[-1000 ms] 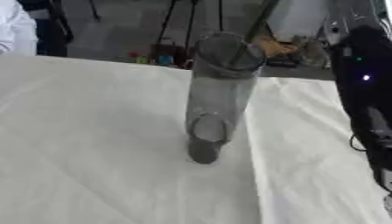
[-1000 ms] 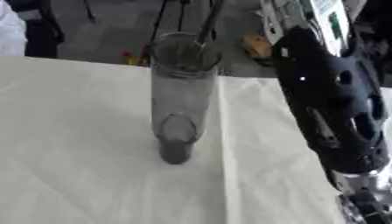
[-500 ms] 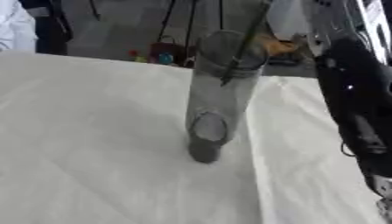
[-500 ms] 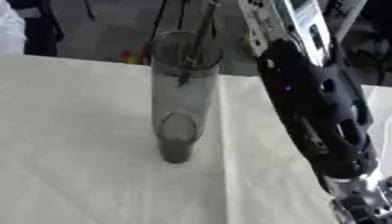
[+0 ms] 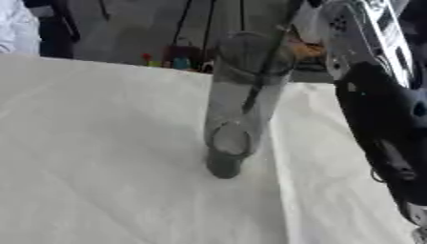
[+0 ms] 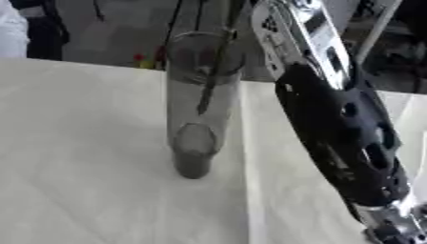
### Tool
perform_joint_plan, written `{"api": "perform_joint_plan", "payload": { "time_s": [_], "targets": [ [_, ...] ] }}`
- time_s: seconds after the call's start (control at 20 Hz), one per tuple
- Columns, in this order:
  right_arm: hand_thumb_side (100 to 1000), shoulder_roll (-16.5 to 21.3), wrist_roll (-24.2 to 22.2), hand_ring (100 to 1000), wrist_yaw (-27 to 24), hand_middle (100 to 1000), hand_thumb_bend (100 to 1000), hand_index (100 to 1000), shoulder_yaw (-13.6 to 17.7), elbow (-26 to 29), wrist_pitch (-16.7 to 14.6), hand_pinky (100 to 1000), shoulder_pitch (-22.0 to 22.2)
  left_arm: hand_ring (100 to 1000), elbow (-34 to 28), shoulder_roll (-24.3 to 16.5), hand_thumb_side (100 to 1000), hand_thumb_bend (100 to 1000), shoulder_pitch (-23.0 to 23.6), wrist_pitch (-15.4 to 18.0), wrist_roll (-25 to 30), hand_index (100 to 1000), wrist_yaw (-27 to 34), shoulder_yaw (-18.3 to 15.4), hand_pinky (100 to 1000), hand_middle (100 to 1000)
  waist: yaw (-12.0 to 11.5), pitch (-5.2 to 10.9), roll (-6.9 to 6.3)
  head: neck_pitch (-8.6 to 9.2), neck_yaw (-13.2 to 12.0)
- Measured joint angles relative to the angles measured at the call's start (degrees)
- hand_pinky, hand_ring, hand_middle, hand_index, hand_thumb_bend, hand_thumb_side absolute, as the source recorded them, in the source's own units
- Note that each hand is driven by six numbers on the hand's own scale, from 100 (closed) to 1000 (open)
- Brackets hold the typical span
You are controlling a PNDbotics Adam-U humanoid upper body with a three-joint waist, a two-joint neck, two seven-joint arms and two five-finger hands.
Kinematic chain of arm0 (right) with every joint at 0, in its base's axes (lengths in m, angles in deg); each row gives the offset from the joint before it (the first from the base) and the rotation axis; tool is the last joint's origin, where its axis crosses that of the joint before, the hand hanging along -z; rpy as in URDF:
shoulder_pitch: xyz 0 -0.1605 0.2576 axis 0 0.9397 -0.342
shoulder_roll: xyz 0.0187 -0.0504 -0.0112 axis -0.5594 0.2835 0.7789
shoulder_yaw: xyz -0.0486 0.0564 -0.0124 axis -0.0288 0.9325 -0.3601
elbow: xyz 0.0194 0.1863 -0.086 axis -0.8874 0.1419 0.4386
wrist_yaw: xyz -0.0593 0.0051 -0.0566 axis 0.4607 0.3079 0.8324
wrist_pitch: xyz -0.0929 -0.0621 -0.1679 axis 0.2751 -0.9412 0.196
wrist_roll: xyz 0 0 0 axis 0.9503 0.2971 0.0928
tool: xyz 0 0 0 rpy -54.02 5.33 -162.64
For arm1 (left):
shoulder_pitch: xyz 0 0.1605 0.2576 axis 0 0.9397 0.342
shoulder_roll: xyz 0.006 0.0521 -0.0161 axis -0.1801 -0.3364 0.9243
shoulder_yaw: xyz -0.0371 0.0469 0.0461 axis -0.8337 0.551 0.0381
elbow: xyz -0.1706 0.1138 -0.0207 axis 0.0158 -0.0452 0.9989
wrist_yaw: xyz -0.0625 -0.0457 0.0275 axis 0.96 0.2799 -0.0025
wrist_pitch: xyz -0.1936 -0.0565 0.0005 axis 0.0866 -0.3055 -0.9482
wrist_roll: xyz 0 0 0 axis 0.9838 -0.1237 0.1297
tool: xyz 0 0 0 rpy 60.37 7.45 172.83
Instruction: Arrange flowers into the vase.
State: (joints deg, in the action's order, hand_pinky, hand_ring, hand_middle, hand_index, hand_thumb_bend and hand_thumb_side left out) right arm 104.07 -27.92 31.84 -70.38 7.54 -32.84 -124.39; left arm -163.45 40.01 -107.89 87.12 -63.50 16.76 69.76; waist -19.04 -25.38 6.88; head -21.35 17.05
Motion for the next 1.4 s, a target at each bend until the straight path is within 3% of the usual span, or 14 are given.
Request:
{"api": "perform_joint_plan", "payload": {
  "time_s": [0.65,0.9,0.95,1.05,1.25,1.3,1.4],
  "targets": [
    [357,-0.58,-2.27,100,-0.77,100,100,111,0.07,-2.9,-1.33,100,0.7,775,0.0,0.04,1000,100,-0.28,0.1,0.13,830,0.2,0.01,745,777,-0.55,-0.99,0.45,0.85,0.19],
    [335,-0.95,-2.16,201,-1.31,100,100,146,0.09,-4.34,-1.53,100,0.72,775,0.0,0.05,1000,100,-0.46,0.09,0.23,830,0.21,0.01,746,778,-0.7,-1.49,0.52,0.87,0.24],
    [322,-1.02,-2.19,240,-1.31,100,100,161,0.09,-4.55,-1.56,118,0.72,775,0.0,0.05,1000,100,-0.46,0.11,0.26,830,0.21,0.01,746,778,-0.71,-1.51,0.53,0.87,0.24],
    [308,-1.03,-2.13,316,-1.3,119,100,197,0.11,-4.91,-1.52,238,0.73,775,0.0,0.05,1000,100,-0.47,0.14,0.29,830,0.21,0.01,746,778,-0.71,-1.62,0.53,0.87,0.24],
    [353,-1.03,-2.37,481,-0.17,254,100,354,0.13,-5.2,-1.14,457,0.84,775,0.0,0.07,1000,100,-0.48,0.16,0.33,830,0.35,0.01,747,779,-0.65,-1.7,0.52,0.87,0.23],
    [322,-1.03,-2.58,516,0.3,294,100,397,0.13,-5.31,-0.94,505,0.86,775,0.0,0.09,1000,100,-0.48,0.16,0.34,830,0.37,0.01,747,779,-0.61,-1.7,0.52,0.87,0.21],
    [311,-1.03,-3.15,540,1.27,323,100,426,0.13,-5.34,-0.49,520,0.87,775,0.0,0.28,1000,100,-0.48,0.17,0.35,831,0.38,0.01,747,779,-0.54,-1.7,0.5,0.87,0.18]
  ]
}}
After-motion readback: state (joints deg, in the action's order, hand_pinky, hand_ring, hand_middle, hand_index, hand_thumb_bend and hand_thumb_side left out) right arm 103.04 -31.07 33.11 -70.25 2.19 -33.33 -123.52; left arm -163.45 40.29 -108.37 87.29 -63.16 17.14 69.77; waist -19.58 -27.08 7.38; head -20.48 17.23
